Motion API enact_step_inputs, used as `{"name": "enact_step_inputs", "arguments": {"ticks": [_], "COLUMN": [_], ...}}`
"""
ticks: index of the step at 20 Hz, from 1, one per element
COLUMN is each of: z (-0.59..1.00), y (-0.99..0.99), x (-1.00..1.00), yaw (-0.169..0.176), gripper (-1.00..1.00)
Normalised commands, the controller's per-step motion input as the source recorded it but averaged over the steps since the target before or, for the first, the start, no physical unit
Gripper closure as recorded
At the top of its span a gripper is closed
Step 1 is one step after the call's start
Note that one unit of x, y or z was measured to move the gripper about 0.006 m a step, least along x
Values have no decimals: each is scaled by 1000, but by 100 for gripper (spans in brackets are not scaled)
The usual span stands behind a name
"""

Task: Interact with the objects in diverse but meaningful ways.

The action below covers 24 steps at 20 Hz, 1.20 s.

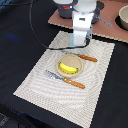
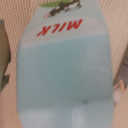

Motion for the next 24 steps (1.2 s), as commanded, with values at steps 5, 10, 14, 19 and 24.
{"name": "enact_step_inputs", "arguments": {"ticks": [5, 10, 14, 19, 24], "z": [1000, 614, 282, 97, 67], "y": [-111, -370, -336, -62, 155], "x": [19, 5, 15, 181, -21], "yaw": [0, 0, 5, 3, 40], "gripper": [-100, -100, -100, -100, -100]}}
